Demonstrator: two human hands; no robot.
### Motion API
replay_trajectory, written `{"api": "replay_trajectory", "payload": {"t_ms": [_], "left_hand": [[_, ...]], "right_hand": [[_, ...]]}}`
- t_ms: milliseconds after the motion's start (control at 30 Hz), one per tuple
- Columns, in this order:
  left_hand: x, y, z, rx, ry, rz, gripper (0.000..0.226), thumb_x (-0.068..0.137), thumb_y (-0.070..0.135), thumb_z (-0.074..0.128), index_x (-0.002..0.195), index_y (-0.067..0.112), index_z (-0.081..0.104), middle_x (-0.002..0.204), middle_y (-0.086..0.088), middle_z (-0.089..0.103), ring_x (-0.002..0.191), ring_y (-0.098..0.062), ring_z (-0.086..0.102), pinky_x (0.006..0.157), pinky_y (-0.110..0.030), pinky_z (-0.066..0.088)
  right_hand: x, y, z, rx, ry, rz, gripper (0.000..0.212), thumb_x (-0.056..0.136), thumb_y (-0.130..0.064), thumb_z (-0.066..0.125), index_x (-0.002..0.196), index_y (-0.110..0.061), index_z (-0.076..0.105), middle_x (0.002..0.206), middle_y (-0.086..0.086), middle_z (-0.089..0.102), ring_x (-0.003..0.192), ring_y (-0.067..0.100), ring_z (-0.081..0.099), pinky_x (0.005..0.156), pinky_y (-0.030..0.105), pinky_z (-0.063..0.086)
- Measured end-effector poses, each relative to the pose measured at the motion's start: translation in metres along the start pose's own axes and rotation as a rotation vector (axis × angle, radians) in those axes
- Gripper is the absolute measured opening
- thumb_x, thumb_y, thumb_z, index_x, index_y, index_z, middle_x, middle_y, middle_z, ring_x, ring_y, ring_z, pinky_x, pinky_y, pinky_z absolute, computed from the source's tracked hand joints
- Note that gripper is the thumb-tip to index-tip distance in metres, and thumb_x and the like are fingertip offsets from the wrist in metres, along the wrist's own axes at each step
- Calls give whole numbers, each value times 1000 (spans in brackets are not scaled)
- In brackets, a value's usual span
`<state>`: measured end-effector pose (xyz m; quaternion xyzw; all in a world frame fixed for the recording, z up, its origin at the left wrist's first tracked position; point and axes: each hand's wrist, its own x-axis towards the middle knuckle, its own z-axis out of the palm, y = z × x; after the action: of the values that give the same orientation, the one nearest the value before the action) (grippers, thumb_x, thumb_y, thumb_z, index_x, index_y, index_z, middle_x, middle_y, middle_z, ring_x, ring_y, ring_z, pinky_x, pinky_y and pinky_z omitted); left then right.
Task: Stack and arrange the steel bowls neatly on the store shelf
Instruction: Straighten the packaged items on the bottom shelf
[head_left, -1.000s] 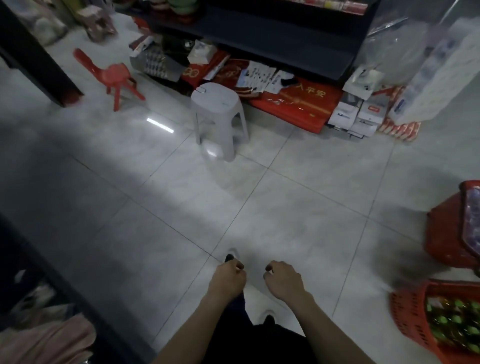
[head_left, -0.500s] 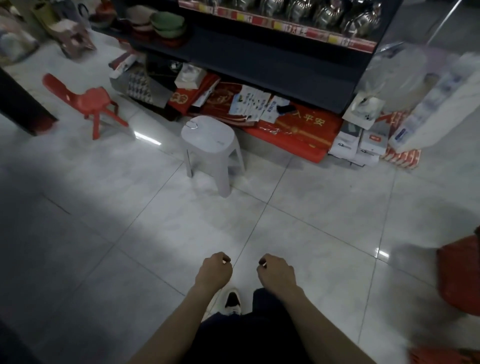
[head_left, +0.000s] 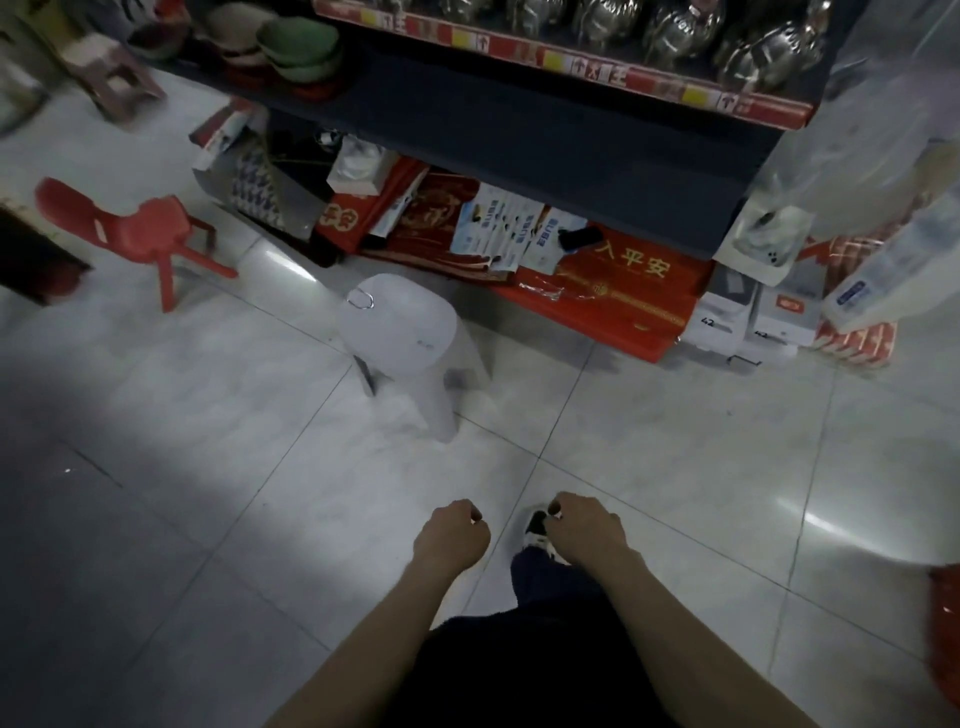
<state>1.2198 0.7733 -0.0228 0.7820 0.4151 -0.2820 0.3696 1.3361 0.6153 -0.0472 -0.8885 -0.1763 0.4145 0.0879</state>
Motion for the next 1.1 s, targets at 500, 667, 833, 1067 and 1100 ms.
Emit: {"api": "replay_trajectory", "payload": {"t_ms": [500, 667, 833, 1067, 1100], "left_hand": [[153, 164, -124, 19, 43, -50, 34, 98, 40, 51, 115, 17, 68, 119, -8, 71, 109, -29, 66, 91, -37, 52], [226, 199, -181, 47, 9, -27, 28, 99, 40, 53, 103, 15, 65, 118, -7, 71, 105, -29, 64, 86, -35, 48], [290, 246, -245, 10, 6, -3, 37, 98, 38, 50, 118, 12, 66, 122, -11, 69, 111, -31, 66, 91, -35, 52], [344, 298, -296, -1, -34, -40, 32, 96, 39, 51, 117, 20, 66, 116, -3, 65, 111, -27, 63, 94, -33, 51], [350, 303, -302, -8, -39, -50, 32, 95, 39, 52, 117, 20, 66, 118, -3, 66, 112, -27, 64, 94, -33, 51]], "right_hand": [[173, -57, -168, -46, -3, -31, 34, 105, -30, 48, 130, -16, 65, 129, 10, 70, 123, 31, 59, 103, 39, 41], [243, -95, -229, -71, -18, -18, 34, 103, -29, 49, 129, -14, 65, 132, 12, 68, 122, 33, 62, 101, 38, 44], [294, -134, -289, -63, 11, -8, 32, 106, -33, 47, 127, -16, 64, 132, 8, 68, 120, 30, 64, 97, 37, 48], [357, -164, -352, -57, 47, -10, 33, 105, -34, 55, 132, -18, 65, 134, 4, 70, 123, 26, 66, 99, 35, 53], [367, -166, -359, -65, 34, -8, 33, 106, -35, 56, 133, -19, 65, 134, 3, 70, 123, 26, 66, 98, 35, 53]]}}
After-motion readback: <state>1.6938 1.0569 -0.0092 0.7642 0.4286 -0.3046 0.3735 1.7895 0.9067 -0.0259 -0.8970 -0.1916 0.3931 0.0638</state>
